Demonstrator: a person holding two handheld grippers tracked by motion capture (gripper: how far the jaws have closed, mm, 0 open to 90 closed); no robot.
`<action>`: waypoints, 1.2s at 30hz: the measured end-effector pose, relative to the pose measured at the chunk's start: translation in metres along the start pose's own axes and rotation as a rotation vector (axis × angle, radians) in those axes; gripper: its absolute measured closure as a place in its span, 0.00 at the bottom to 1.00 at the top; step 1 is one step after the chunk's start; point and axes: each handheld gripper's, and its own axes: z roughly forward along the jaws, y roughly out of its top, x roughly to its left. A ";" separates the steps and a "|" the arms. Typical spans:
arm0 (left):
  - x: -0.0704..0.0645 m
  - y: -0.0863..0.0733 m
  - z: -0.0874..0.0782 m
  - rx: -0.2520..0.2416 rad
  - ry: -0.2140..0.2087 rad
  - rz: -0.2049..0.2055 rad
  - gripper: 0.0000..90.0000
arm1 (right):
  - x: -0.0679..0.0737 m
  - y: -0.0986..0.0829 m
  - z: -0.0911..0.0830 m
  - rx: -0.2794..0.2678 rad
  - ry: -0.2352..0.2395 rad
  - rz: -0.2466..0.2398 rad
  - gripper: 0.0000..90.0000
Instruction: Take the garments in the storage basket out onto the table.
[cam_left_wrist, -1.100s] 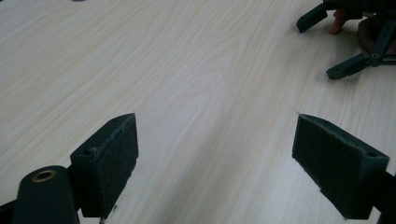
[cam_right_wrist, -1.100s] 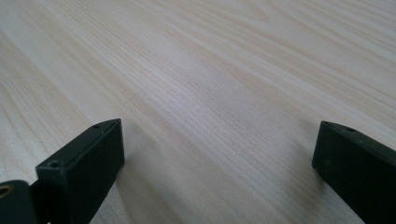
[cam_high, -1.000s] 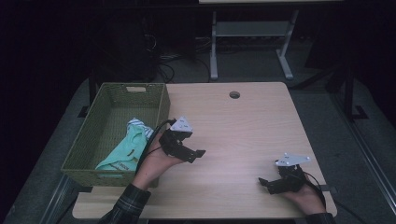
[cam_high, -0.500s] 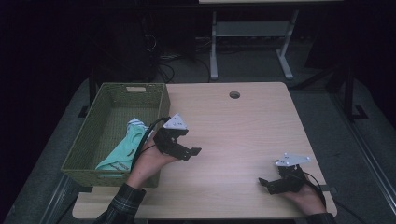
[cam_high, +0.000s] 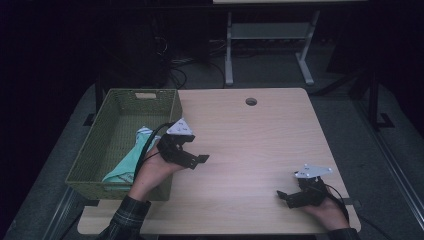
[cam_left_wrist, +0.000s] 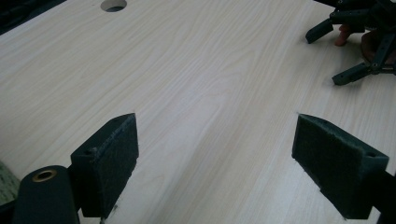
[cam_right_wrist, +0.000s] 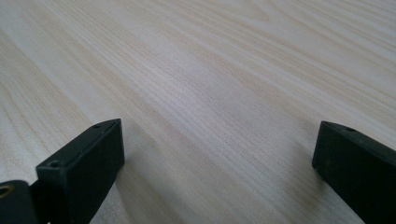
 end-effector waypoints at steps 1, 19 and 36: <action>0.001 0.000 -0.001 0.003 0.002 -0.002 0.16 | 0.000 0.000 0.000 0.000 0.000 0.000 0.02; 0.013 -0.007 -0.015 0.017 0.028 -0.019 0.15 | 0.000 0.000 0.000 -0.001 0.000 -0.001 0.02; 0.024 -0.015 -0.029 0.032 0.047 -0.039 0.15 | 0.000 0.000 0.000 0.000 0.000 0.000 0.02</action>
